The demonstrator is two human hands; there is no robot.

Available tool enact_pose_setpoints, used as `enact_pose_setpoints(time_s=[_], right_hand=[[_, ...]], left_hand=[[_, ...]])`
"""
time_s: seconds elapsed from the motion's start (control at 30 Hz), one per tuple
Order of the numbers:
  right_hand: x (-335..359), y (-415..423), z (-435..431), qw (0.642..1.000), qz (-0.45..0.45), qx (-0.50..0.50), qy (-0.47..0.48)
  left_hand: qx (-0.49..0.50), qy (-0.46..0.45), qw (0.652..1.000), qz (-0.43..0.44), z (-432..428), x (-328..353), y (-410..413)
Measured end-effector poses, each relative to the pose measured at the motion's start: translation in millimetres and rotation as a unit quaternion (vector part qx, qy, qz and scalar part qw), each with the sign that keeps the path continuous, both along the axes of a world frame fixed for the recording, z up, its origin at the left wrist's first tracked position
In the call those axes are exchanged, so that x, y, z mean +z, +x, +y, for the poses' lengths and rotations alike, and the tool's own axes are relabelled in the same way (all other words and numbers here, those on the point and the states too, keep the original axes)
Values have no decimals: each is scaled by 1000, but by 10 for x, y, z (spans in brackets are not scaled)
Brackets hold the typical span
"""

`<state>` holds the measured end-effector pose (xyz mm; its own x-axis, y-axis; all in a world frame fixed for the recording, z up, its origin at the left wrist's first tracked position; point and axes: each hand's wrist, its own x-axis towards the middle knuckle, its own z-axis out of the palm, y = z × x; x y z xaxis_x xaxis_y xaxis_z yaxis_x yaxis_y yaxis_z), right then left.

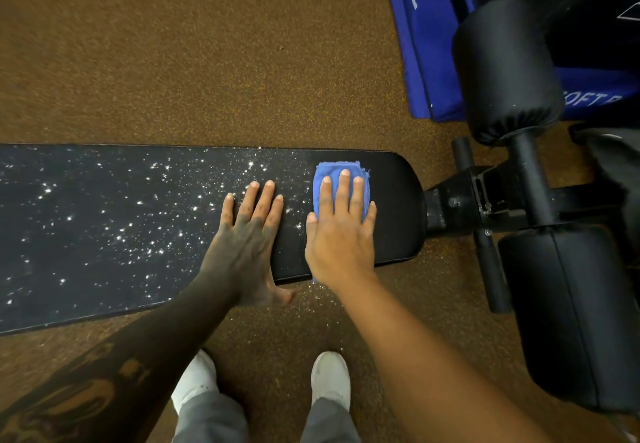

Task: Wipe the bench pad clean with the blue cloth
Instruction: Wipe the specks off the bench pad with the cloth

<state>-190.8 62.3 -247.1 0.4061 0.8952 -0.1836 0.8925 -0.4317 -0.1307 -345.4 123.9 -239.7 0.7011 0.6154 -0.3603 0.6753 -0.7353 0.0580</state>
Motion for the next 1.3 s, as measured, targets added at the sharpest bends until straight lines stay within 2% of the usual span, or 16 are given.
enact_pose_setpoints(time_s=[0.13, 0.37, 0.57, 0.77, 1.0, 1.3], right_hand=[[6, -15, -192, 997, 1, 68, -18], [-16, 45, 260, 1000, -5, 25, 3], [21, -98, -82, 995, 4, 94, -10], [-43, 10, 432, 999, -1, 48, 3], [-6, -164, -27, 996, 6, 84, -1], [-26, -90, 426, 999, 0, 41, 12]], left_hand=[[12, -1, 1000, -1, -1, 5, -32], [17, 2, 1000, 0, -4, -2, -52], [27, -1, 1000, -16, 16, -14, -103], [25, -3, 1000, -6, 34, -29, -175], [30, -8, 999, -14, 42, -14, -186], [29, -13, 999, -10, 46, -10, -191]])
